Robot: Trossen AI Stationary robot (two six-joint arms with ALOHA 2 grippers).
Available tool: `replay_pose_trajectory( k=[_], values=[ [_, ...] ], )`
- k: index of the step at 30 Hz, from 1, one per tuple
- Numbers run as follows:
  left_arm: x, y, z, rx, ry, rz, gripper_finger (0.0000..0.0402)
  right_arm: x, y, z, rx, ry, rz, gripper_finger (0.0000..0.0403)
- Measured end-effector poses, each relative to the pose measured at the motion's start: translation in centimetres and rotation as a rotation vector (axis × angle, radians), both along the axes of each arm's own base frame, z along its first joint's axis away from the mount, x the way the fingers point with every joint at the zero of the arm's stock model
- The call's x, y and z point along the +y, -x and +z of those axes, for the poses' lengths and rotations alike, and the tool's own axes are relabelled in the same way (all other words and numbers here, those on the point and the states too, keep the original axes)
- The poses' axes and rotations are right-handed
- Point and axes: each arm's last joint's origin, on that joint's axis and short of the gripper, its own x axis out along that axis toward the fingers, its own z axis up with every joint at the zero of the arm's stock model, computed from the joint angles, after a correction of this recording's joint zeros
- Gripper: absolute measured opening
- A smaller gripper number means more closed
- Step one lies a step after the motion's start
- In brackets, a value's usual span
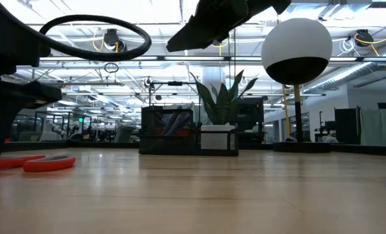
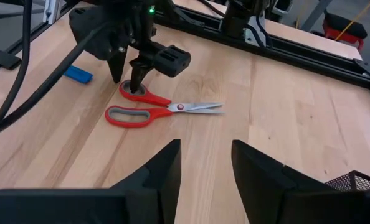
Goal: Pick and place office supplies into organizer
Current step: Put the red scissors into the black desk organizer
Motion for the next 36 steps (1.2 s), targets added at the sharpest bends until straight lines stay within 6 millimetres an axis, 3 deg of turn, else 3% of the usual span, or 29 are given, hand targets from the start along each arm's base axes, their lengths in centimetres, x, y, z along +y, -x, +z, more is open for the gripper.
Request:
replay_pose_trajectory(
  k=[7, 16, 24, 36],
  values=[
    [0.0, -0.1, -0.7, 0.027, -0.015, 0.068, 0.0146, 0.0, 0.0, 0.0, 0.0, -0.003, -0.002, 0.0132],
    [-0.1, -0.1, -0.8, 0.029, -0.002, 0.083, 0.0019, 0.0, 0.0, 0.0, 0.0, -0.003, -0.002, 0.0132],
    [-0.4, -0.7, -0.3, 0.013, 0.012, 0.1, 0.0018, -0.2, 0.7, 1.2, -0.018, 0.025, -0.048, 0.0131],
    [-1.1, -4.0, 4.2, -0.116, 0.114, 0.072, 0.0018, 1.7, 5.3, 5.6, -0.018, 0.038, -0.052, 0.0116]
  ],
)
